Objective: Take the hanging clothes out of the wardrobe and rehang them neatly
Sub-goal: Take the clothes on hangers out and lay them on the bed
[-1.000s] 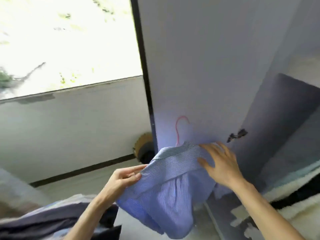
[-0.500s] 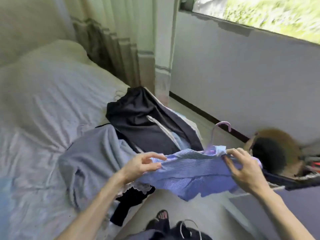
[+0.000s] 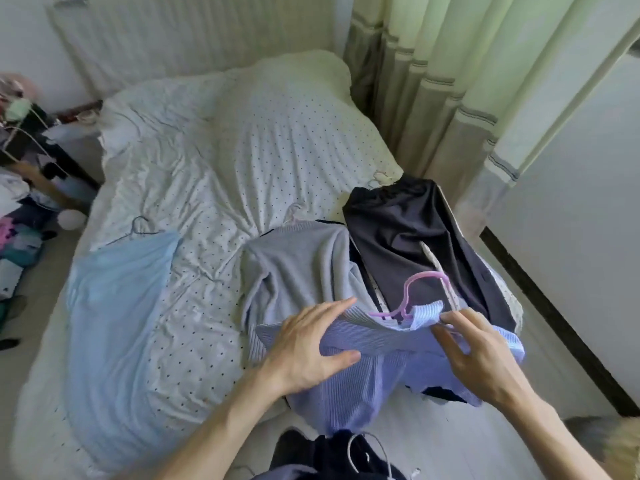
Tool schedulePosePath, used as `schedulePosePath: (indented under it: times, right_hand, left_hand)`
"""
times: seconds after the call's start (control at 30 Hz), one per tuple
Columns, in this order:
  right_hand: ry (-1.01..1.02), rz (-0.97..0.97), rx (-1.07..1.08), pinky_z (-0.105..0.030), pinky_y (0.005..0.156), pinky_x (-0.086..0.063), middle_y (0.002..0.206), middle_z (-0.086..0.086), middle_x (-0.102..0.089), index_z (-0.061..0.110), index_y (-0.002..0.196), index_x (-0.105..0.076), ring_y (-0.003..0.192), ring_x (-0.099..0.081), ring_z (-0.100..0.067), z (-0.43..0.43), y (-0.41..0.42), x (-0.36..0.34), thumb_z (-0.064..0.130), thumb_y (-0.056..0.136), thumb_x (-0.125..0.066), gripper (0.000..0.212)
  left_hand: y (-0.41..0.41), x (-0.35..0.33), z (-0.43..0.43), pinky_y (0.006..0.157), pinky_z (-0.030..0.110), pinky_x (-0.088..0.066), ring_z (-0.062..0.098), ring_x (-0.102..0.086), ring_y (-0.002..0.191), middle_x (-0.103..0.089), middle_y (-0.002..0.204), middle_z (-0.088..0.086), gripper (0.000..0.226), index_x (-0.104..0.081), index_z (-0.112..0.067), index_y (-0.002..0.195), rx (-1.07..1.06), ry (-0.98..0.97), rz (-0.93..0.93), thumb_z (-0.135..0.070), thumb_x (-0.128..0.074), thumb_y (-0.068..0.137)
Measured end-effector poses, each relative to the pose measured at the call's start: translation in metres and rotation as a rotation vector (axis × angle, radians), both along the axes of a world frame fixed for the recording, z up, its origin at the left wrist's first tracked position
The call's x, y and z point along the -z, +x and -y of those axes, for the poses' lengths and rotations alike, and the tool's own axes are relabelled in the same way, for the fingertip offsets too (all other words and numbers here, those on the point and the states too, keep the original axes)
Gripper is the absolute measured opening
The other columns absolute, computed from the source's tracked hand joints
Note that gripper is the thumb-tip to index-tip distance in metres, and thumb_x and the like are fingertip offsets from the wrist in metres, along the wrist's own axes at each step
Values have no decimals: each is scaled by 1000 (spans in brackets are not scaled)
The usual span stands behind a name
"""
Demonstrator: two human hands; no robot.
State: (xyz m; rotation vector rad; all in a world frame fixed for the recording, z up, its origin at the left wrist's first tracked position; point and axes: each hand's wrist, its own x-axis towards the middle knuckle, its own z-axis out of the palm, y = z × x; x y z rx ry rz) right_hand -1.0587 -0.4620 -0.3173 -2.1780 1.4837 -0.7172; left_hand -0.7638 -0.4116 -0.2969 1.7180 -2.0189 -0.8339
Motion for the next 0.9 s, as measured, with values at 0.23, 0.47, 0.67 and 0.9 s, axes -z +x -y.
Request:
schedulePosePath:
  times: [0.23, 0.47, 0.67, 0.9]
  right_hand:
    - [-42, 63, -166, -35, 70, -51, 88, 6, -56, 30, 96, -58, 82, -61, -21, 9, 50, -7, 48, 94, -50, 20]
    - [-15, 152, -86, -27, 90, -41, 99, 19, -64, 31, 97, -67, 101, -55, -8, 9, 46, -26, 57, 88, -53, 31]
    - [428, 607, 279, -36, 110, -37, 131, 11, -58, 24, 133, -55, 122, -51, -7, 25, 8, -10, 79, 72, -48, 82]
    - [866, 774, 134, -49, 102, -48, 111, -11, -74, 7, 115, -68, 106, -70, -27, 21, 22, 24, 46, 85, -71, 49]
  left_hand:
    - [7, -5, -17, 102, 31, -44, 8, -54, 115, -58, 131, -21, 51, -51, -42, 135, -245, -282, 52, -66, -50, 91]
    - [12, -20, -21, 78, 27, -50, 1, -64, 86, -71, 92, -21, 34, -68, -37, 105, -424, -274, -215, -62, -53, 87]
    - [24, -37, -13, 67, 20, -43, -2, -59, 67, -67, 72, -18, 25, -72, -26, 95, -509, -257, -390, -49, -67, 89]
    - [48, -51, 18, 56, 25, -32, 5, -41, 53, -48, 53, -14, 21, -66, -28, 81, -642, -254, -434, -46, -63, 93]
